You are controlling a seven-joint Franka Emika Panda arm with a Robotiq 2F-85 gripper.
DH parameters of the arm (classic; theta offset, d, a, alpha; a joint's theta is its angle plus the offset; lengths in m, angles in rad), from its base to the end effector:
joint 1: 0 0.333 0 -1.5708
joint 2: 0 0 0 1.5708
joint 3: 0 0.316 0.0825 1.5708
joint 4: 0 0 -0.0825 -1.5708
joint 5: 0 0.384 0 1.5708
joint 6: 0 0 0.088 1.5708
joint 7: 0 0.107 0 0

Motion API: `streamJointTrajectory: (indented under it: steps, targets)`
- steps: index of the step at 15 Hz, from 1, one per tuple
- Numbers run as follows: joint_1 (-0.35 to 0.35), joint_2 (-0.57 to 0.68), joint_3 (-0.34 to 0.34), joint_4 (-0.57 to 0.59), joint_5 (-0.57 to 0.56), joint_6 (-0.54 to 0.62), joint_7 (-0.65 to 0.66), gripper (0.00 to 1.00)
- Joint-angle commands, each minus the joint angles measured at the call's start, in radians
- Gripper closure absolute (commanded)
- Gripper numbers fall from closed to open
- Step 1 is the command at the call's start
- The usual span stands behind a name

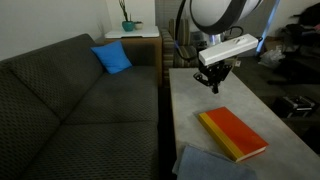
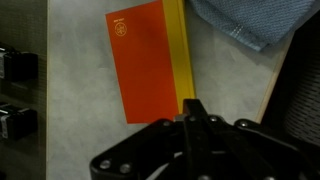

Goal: Close the cover of the orange book on the table.

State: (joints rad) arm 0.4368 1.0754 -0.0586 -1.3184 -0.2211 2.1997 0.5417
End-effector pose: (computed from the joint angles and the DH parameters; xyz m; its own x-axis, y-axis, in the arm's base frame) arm 0.6557 0.2608 0.0651 0.9971 -0.0005 -0.0757 0.0206 -0.9603 0.2782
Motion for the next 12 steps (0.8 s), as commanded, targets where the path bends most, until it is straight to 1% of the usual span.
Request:
streamJointTrajectory:
  steps: [1, 3, 6, 11, 12]
  targets:
    - [-0.014, -0.091, 0.014, -0.133, 0.007, 0.068, -0.049, 0.73]
    - [-0.016, -0.115, 0.016, -0.167, 0.007, 0.094, -0.063, 0.61]
    - [-0.013, -0.148, 0.016, -0.214, 0.000, 0.124, -0.085, 0.38]
    - [-0.010, -0.194, 0.017, -0.282, -0.008, 0.160, -0.122, 0.03]
    - [-0.011, -0.199, 0.017, -0.295, -0.009, 0.172, -0.127, 0.01]
